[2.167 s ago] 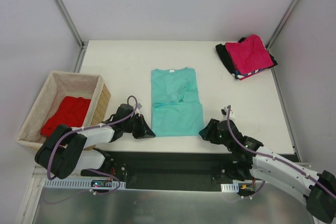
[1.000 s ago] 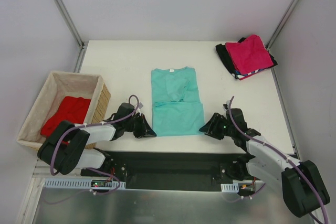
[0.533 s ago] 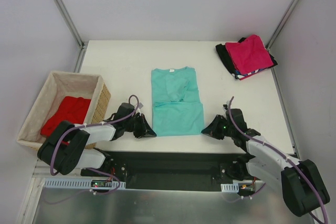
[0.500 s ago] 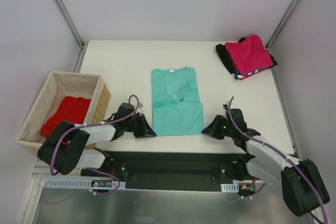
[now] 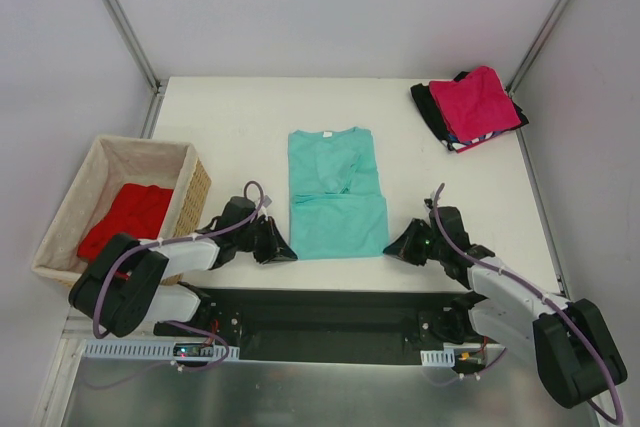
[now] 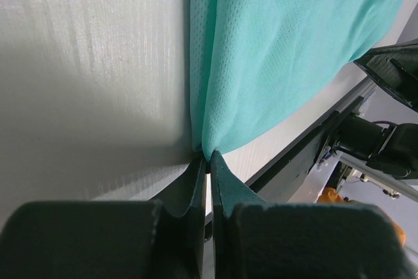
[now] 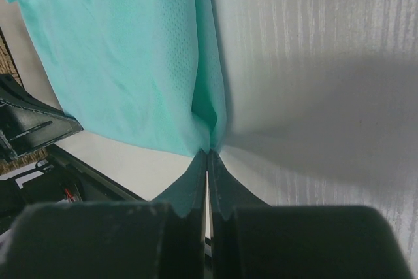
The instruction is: Fold and stack the t-shirts
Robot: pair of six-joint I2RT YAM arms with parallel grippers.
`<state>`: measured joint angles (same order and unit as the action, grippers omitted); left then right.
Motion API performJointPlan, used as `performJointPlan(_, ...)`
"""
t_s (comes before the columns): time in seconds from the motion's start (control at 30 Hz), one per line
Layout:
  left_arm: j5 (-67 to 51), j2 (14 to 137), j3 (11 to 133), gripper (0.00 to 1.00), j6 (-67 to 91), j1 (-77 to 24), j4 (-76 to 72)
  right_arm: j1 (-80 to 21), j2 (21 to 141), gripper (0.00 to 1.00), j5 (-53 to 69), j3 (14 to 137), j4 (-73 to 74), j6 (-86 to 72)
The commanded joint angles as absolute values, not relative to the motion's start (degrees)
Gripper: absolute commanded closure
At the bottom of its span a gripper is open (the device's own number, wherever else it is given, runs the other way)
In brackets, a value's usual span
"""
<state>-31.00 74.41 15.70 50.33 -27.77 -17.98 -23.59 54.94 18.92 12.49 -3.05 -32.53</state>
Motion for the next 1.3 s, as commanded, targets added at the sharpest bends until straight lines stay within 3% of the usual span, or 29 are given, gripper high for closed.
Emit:
performJointPlan(0.0, -27.6, 72.6, 15.5, 1.00, 48.0, -27.9, -14.2, -23.5, 55.1, 0.99, 19.2, 12.8, -5.0, -32.8)
performJointPlan(0.37, -26.8, 67.9, 25.0, 1.00, 43.6, -27.8, -3.4, -23.5, 51.0, 0.99, 16.3, 22.8, 5.5, -27.9)
performJointPlan(1.0, -25.8, 68.6, 39.2, 1.00, 41.9, -24.3, 2.2, -25.7, 59.9, 0.99, 12.8, 39.7, 9.0, -22.9)
performJointPlan(1.27, -26.3, 62.5, 39.2, 1.00, 41.7, -23.6, 6.3, -26.8, 54.4, 0.99, 12.0, 41.7, 14.3, -22.1)
